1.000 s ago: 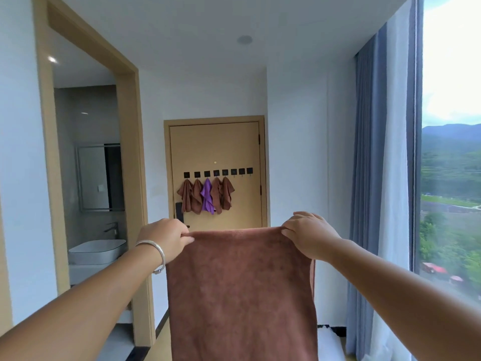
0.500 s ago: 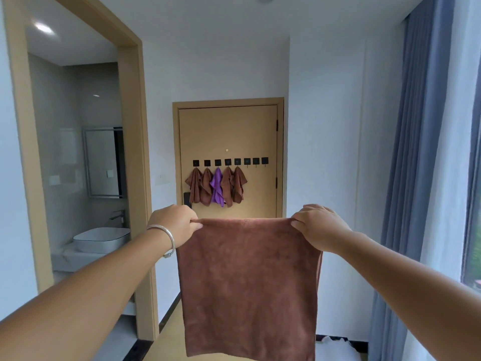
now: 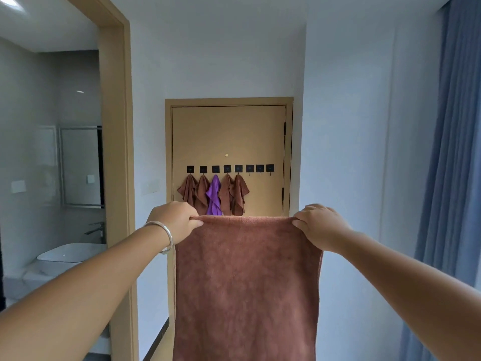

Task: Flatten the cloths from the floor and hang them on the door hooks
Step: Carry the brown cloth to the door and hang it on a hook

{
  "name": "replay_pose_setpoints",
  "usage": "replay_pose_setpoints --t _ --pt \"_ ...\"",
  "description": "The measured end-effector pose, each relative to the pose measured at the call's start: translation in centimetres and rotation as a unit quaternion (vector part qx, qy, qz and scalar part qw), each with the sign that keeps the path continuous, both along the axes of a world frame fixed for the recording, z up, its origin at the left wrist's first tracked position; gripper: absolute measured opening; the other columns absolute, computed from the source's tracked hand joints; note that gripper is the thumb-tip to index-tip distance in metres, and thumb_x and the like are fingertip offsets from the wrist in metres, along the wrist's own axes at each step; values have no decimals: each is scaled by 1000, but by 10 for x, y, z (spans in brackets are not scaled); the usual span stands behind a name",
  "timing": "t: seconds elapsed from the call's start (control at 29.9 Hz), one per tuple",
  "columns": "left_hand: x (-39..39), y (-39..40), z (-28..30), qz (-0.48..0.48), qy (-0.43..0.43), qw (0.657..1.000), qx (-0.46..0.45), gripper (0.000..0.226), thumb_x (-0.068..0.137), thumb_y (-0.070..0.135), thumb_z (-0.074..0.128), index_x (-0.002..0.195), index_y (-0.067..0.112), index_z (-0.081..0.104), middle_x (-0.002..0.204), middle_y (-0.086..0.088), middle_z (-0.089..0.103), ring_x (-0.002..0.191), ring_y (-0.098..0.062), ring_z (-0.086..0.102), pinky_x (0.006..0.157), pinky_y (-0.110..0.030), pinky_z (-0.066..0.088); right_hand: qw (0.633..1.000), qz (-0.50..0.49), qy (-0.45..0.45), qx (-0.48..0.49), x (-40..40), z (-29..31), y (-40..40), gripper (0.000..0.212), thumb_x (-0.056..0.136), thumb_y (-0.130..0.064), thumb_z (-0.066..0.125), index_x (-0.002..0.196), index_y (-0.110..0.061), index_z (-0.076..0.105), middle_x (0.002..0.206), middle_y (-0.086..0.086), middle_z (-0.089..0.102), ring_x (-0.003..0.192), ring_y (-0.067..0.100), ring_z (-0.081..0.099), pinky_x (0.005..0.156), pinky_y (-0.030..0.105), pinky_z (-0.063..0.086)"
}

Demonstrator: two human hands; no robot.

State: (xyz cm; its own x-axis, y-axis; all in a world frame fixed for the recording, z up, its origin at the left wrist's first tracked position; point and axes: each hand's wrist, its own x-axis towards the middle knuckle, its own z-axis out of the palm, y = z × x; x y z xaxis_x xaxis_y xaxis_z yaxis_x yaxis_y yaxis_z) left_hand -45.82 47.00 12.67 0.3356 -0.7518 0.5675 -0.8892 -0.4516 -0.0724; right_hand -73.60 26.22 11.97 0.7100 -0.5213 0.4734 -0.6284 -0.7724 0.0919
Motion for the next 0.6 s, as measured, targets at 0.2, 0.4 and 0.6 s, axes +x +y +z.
replay_pose_setpoints --t 0.2,0.4,0.6 --pt "56 -65 4 6 1 1000 11 37 94 48 48 68 24 61 68 9 61 67 -12 56 52 -24 34 1000 -7 -12 0 62 -3 -65 39 103 -40 27 111 -31 64 112 -7 61 117 18 47 103 36 36" --pt "99 -141 1 9 2 1000 19 35 94 48 47 77 25 66 73 9 64 70 -13 58 52 -24 34 1000 -11 -12 2 108 -12 -140 39 103 -41 27 109 -29 64 109 -7 61 114 17 48 101 36 38" --pt "133 -233 2 11 1 1000 22 36 94 48 47 70 25 63 70 9 62 67 -12 57 55 -25 42 1000 -5 -14 2 143 -11 -232 40 103 -39 27 111 -27 64 107 -5 60 114 18 47 99 36 39"
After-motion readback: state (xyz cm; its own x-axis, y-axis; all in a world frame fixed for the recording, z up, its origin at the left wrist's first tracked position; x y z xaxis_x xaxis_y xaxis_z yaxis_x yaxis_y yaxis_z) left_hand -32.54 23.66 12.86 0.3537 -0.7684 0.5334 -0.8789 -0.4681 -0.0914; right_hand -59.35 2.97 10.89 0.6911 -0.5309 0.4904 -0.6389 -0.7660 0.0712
